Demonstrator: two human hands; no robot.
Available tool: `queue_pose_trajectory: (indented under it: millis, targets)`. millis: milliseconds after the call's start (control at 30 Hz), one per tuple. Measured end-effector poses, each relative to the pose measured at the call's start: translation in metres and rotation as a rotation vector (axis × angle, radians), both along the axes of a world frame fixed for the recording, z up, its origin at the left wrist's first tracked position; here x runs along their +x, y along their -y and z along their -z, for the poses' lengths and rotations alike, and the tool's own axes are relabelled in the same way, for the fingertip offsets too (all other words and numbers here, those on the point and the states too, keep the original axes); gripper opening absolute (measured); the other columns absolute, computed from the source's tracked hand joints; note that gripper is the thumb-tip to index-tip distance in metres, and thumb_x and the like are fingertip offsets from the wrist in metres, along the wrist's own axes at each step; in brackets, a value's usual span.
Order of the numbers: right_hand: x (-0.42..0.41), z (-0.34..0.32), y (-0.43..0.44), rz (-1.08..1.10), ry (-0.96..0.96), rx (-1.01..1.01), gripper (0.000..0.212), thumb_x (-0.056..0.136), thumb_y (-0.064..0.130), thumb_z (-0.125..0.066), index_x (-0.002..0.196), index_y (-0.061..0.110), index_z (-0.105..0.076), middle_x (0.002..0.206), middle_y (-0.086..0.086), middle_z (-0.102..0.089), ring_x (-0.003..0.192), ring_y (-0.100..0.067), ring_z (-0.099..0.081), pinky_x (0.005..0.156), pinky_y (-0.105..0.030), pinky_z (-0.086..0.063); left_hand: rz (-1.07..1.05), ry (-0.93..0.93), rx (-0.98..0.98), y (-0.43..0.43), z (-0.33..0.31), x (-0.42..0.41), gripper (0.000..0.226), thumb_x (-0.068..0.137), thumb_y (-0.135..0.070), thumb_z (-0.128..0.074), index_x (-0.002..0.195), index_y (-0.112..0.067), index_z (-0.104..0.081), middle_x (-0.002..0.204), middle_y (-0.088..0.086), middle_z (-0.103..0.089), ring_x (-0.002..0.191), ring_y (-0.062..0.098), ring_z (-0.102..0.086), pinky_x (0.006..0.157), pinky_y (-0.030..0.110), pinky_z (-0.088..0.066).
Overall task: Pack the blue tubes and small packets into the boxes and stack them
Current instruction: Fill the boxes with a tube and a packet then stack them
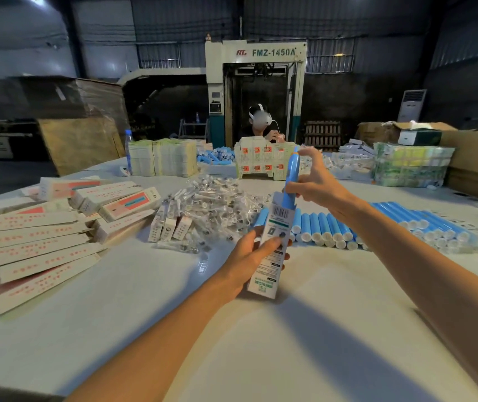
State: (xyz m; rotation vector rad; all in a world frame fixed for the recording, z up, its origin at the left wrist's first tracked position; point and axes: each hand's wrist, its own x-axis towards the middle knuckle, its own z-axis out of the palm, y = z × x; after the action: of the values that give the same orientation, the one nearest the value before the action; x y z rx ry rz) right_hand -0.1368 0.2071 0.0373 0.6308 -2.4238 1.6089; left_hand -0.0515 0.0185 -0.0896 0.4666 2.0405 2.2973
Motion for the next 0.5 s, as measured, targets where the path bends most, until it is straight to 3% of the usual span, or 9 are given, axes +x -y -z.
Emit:
queue_pose_trajectory:
  millis: [100, 200, 267, 367, 433, 500]
  targets:
    - [0.002, 0.001, 0.005, 0.011, 0.005, 0.033, 0.084, 0.088, 0.005, -0.075, 0.138, 0.041, -0.018, 0.115, -0.017, -0.067, 0.084, -0.023, -0.068, 0.055, -0.015, -0.052, -0.012, -0.007, -0.02, 0.0, -0.001, 0.0, 0.033, 0.105, -0.028, -0.068, 0.136, -0.024, -0.057, 0.124, 0.01, -0.077, 0.111, 0.031, -0.076, 0.09, 0.046, -0.063]
    - [0.007, -0.001, 0.005, -0.033, 0.014, 0.082, 0.099, 0.088, 0.001, -0.075, 0.152, 0.044, -0.012, 0.121, -0.017, -0.062, 0.086, -0.024, -0.067, 0.067, -0.028, -0.056, -0.017, -0.02, -0.029, 0.001, 0.0, 0.0, 0.033, 0.106, -0.027, -0.065, 0.138, -0.024, -0.057, 0.125, 0.011, -0.076, 0.112, 0.032, -0.075, 0.094, 0.049, -0.063]
    - [0.011, 0.0, 0.003, -0.089, 0.005, 0.175, 0.088, 0.089, 0.002, -0.075, 0.153, 0.035, -0.025, 0.117, -0.016, -0.065, 0.087, -0.021, -0.069, 0.068, -0.025, -0.053, -0.042, -0.011, -0.009, 0.0, 0.0, 0.0, 0.031, 0.107, -0.026, -0.064, 0.137, -0.023, -0.057, 0.124, 0.012, -0.076, 0.109, 0.03, -0.076, 0.091, 0.047, -0.064]
    - [0.014, 0.007, 0.009, -0.092, -0.025, 0.252, 0.053, 0.093, 0.008, -0.073, 0.138, 0.021, -0.048, 0.126, -0.005, -0.061, 0.103, -0.019, -0.066, 0.072, -0.02, -0.051, -0.102, 0.007, 0.036, 0.0, 0.001, -0.003, 0.029, 0.108, -0.026, -0.062, 0.136, -0.023, -0.056, 0.121, 0.011, -0.077, 0.105, 0.029, -0.077, 0.088, 0.045, -0.064]
    - [0.015, 0.014, 0.014, -0.059, -0.076, 0.203, 0.038, 0.096, 0.012, -0.069, 0.131, 0.021, -0.055, 0.128, 0.0, -0.057, 0.109, -0.017, -0.061, 0.078, -0.022, -0.049, -0.168, 0.009, 0.072, 0.001, 0.002, -0.005, 0.022, 0.108, -0.025, -0.06, 0.13, -0.024, -0.058, 0.114, 0.009, -0.078, 0.095, 0.026, -0.077, 0.08, 0.039, -0.063]
    - [0.014, 0.024, 0.023, -0.002, -0.135, 0.082, 0.032, 0.098, 0.009, -0.062, 0.127, 0.021, -0.059, 0.124, 0.001, -0.057, 0.106, -0.016, -0.06, 0.075, -0.017, -0.047, -0.321, -0.05, 0.062, 0.005, 0.001, -0.006, 0.015, 0.108, -0.026, -0.057, 0.123, -0.026, -0.059, 0.105, 0.005, -0.08, 0.084, 0.022, -0.076, 0.07, 0.034, -0.062]
